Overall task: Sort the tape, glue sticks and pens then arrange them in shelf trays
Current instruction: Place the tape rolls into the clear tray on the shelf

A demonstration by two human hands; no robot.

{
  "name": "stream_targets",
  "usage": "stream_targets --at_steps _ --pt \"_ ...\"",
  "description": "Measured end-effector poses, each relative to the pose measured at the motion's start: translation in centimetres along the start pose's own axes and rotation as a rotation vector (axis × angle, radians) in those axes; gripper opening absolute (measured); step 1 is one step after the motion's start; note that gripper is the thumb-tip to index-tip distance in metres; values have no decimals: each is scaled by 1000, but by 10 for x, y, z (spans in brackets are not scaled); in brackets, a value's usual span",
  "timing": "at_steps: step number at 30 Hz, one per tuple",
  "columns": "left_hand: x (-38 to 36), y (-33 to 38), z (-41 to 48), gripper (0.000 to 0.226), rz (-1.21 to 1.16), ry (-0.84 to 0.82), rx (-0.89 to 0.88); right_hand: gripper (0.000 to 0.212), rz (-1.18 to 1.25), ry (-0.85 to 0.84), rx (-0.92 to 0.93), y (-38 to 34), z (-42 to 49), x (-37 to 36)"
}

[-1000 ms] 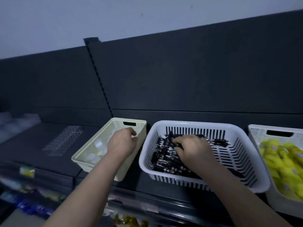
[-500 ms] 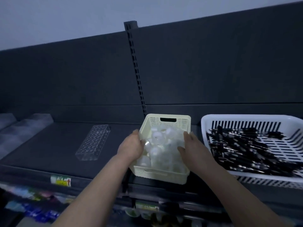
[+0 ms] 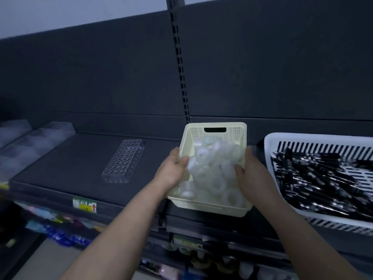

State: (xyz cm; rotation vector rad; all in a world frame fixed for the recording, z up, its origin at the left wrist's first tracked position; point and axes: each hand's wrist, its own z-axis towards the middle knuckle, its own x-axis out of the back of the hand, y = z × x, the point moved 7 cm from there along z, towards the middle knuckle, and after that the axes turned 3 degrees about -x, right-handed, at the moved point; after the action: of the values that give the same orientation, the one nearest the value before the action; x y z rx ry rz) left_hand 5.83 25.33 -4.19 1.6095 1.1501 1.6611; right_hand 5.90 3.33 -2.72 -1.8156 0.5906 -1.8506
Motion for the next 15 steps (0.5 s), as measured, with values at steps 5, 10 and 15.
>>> stream_targets --at_steps 5,10,15 --pt "50 19 -26 50 -117 193 -14 61 8 54 181 -54 1 28" --pt "118 11 -68 35 -71 389 9 61 25 23 375 -126 -9 17" --pt "200 -36 -121 31 -56 559 126 61 34 -84 546 -211 -38 -37"
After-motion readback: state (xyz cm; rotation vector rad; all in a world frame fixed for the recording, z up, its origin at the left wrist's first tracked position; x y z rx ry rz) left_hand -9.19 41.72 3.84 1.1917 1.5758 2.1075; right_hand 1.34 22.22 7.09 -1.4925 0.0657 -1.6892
